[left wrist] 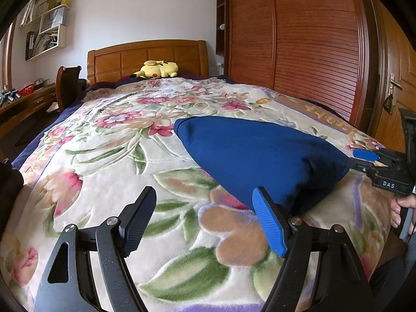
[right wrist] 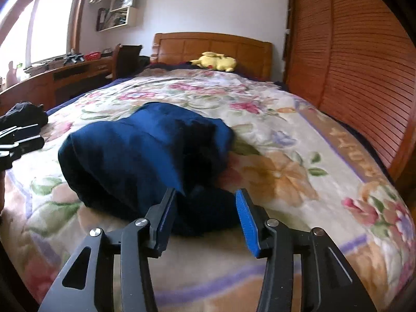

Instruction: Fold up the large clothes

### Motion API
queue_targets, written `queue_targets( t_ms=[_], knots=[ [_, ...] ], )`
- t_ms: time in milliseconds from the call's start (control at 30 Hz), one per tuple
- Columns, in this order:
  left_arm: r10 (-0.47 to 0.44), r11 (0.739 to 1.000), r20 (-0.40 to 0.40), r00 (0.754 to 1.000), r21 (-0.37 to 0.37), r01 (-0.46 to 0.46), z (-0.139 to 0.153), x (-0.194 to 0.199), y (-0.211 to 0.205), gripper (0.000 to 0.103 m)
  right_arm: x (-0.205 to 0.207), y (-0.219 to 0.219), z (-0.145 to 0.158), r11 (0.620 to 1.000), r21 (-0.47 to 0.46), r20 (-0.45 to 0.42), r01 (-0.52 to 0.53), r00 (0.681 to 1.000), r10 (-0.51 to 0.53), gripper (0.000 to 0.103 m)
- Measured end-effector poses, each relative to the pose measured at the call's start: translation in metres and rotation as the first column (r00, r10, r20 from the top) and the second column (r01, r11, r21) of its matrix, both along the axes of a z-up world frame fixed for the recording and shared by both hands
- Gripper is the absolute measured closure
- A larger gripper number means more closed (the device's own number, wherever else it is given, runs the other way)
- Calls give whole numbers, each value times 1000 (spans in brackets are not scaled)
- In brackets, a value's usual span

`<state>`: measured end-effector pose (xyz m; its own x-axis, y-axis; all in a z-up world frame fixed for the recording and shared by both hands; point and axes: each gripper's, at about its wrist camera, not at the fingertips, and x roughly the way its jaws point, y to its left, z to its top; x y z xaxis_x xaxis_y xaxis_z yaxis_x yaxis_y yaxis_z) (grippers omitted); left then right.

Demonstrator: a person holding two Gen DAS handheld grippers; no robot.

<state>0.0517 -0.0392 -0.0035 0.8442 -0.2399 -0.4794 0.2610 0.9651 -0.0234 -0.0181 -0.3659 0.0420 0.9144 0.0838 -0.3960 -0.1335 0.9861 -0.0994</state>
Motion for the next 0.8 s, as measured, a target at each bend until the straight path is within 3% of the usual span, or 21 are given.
queue_targets(
  t_ms=[200,433,667,800],
  knots=[
    [-1,1000,-8,1000,5,1,-2,2,0,26,-9,-8,-8,999,6,-33,37,999,-37,54],
    [6,1000,-4,1000,13,-6,0,6,-1,26,7,-8,-11,998,58,-95,6,996,-1,54],
    [32,999,-23,999,10,-32,12,40,7,26,38,2,-10,997,74,-155,-12,988,23,47],
    [33,998,-42,999,50,-31,17,78,2,26,53,3,-8,996,84,-164,-6,986,20,43]
  ],
)
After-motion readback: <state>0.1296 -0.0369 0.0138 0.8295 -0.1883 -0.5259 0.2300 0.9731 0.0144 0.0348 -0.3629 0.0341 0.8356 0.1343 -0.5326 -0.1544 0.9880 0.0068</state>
